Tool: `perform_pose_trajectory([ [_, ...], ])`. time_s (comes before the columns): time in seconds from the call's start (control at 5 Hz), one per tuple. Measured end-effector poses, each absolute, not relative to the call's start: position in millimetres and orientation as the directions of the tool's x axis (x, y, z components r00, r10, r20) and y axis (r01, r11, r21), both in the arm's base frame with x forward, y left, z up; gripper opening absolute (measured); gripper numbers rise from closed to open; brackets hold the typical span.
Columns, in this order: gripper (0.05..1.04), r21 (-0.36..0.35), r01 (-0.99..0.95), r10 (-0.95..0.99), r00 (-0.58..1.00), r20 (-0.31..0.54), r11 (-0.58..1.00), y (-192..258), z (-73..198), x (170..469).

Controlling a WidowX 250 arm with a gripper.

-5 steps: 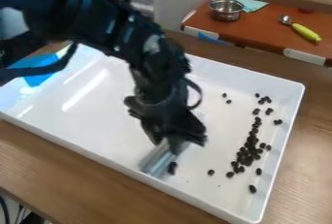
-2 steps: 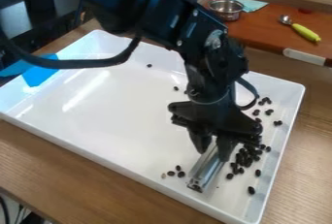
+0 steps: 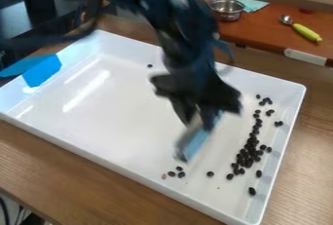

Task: Sweep into pile

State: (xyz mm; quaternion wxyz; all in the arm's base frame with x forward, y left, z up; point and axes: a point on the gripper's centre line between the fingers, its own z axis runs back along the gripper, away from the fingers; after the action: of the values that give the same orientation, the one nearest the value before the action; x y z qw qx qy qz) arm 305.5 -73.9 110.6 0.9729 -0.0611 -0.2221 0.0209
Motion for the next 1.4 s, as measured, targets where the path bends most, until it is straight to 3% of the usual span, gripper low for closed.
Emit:
perform_pose_trajectory([
  [0.2, 0.333, -0.121, -0.035, 0.087, 0.888, 0.452, 0.992, -28.1, 131.5, 305.2],
  [0.4, 0.333, -0.130, -0.033, 0.095, 0.855, 0.509, 0.991, 18.6, 164.6, 326.3],
  [0.8, 0.333, -0.069, -0.034, 0.065, 0.854, 0.517, 0.997, 106.2, 125.7, 360.8],
  [1.0, 0.333, -0.034, -0.062, 0.071, 0.863, 0.501, 0.997, 124.6, 112.6, 373.3],
  [1.4, 0.333, 0.026, -0.124, 0.098, 0.885, 0.455, 0.992, 131.3, 102.4, 370.7],
])
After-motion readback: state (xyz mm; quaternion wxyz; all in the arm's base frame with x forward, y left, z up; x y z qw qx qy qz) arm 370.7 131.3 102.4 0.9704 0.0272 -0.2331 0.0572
